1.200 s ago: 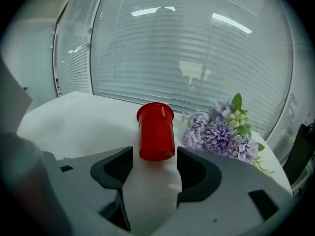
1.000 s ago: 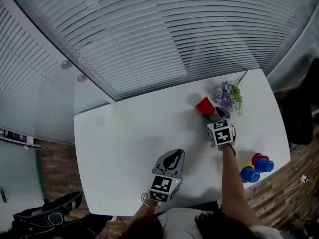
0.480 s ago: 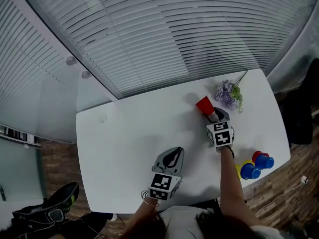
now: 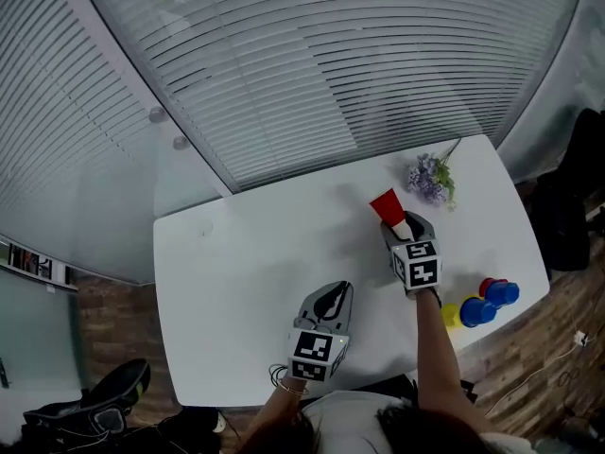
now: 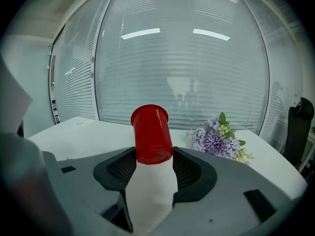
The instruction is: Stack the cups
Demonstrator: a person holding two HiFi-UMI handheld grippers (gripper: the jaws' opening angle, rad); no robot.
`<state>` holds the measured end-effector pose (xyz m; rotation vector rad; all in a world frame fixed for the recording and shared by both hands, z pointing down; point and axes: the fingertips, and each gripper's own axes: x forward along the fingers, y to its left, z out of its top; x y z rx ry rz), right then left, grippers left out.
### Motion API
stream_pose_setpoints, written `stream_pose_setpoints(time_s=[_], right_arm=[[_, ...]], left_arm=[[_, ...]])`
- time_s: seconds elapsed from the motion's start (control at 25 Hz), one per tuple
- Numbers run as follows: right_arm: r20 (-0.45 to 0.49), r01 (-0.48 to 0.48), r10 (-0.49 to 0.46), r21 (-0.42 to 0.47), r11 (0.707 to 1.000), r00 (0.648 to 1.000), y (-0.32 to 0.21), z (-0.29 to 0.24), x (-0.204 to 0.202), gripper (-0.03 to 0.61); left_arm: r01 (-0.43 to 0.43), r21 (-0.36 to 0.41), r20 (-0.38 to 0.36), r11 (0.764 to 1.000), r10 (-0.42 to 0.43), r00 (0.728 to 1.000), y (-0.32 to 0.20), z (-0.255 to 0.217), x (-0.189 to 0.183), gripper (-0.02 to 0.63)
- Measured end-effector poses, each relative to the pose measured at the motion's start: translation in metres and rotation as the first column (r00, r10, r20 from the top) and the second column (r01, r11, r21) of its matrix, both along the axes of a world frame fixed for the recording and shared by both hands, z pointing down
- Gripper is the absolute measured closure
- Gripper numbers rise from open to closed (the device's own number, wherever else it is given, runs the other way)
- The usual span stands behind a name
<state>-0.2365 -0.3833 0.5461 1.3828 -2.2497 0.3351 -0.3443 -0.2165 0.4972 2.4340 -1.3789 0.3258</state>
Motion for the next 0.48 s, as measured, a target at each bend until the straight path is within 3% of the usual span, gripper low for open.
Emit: stream_pose_setpoints(time_s=[0.48], right_arm=[[0.093, -0.066, 0.057, 0.091, 0.994, 0.994, 0.058, -0.059, -0.007, 0.324]], left_arm=[[-0.019, 0.060, 0.016, 0.998, 0.018, 1.000, 0.017, -0.028, -0.012, 0.581]])
